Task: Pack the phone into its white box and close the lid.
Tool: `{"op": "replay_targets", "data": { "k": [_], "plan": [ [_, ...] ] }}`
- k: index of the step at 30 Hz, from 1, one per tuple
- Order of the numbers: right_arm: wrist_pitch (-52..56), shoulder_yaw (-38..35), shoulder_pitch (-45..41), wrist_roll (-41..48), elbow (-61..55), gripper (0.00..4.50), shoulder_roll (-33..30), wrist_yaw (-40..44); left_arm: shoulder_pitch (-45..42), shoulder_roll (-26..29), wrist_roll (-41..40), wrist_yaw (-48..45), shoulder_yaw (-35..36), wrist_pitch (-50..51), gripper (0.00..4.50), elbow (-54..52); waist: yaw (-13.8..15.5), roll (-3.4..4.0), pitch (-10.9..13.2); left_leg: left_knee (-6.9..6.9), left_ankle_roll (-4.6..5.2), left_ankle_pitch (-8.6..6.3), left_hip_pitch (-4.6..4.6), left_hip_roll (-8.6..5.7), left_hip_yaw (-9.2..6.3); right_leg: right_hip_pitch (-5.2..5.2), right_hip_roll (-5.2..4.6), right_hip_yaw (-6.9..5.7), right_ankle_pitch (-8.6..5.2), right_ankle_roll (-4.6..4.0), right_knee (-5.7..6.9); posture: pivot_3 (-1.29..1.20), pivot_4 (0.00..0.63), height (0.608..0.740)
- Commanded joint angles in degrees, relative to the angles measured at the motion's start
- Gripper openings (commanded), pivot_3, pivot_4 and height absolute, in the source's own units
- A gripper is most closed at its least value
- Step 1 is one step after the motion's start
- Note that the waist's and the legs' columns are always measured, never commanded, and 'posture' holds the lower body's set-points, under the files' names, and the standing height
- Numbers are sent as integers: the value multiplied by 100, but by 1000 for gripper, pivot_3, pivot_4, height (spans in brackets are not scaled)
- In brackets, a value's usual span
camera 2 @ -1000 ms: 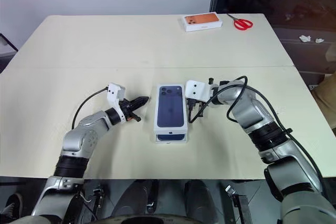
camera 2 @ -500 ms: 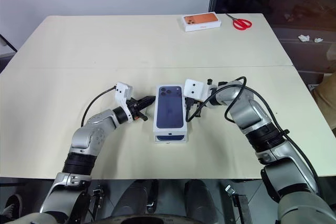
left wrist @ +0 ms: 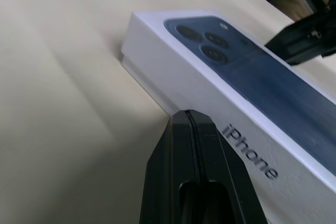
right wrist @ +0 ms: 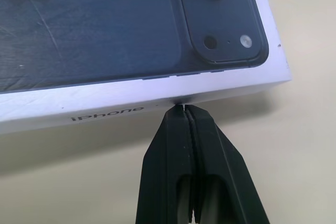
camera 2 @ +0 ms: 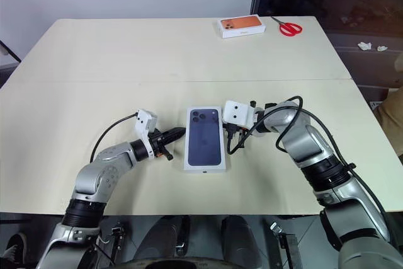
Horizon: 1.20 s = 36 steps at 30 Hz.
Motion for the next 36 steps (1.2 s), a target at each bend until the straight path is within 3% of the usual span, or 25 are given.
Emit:
{"op": "replay_targets", "data": {
  "k": [1, 10, 18, 23, 28, 31, 36],
  "plan": [
    [-98, -41, 25, 95, -322, 50, 17, 36, 23, -10, -70, -82, -110, -10, 0, -275, 0, 0, 0, 0, 1, -1, 0, 0, 0, 0, 0, 0, 0, 0, 0, 0, 150, 740],
    [-368, 143, 131, -208, -150, 50, 37, -159, 15, 39, 51, -41, -28, -135, 0, -83, 4, 0, 0, 0, 0, 0, 0, 0, 0, 0, 0, 0, 0, 0, 0, 0, 150, 740],
    [-424, -289, -284, 81, 323, 50, -195, 23, -443, 123, -280, -27, 373, 38, 0, -88, 4, 0, 0, 1, 0, 0, 0, 0, 0, 0, 1, -1, 0, 0, 1, 0, 150, 740],
    [467, -770, -881, 752, 377, 50, 246, -54, -932, -164, -547, 117, 576, 126, 0, 129, -13, -1, 0, 1, -11, 6, 0, 0, 0, 0, 2, -2, 0, 0, 1, 0, 150, 740],
    [794, -493, -726, 798, 33, 50, 592, -195, -1152, -474, -129, 126, 153, -201, 0, 658, -6, -3, -2, 2, -13, 8, 0, 1, 1, 1, 3, -1, 0, 0, 2, 0, 150, 740],
    [459, 120, -266, 332, -270, 50, 269, -61, -883, -395, 152, -12, -185, -321, 0, 777, 24, -5, -4, 4, -13, 8, 0, -1, 1, 2, 2, -1, 0, 0, 1, 0, 150, 740],
    [661, 160, 156, 548, -706, 50, -240, 401, -392, 59, 211, -435, -483, -202, 0, 342, 23, 0, -14, 4, 9, -5, 17, -3, 3, 19, 0, 2, 0, 0, 0, 0, 150, 740]
  ]
}}
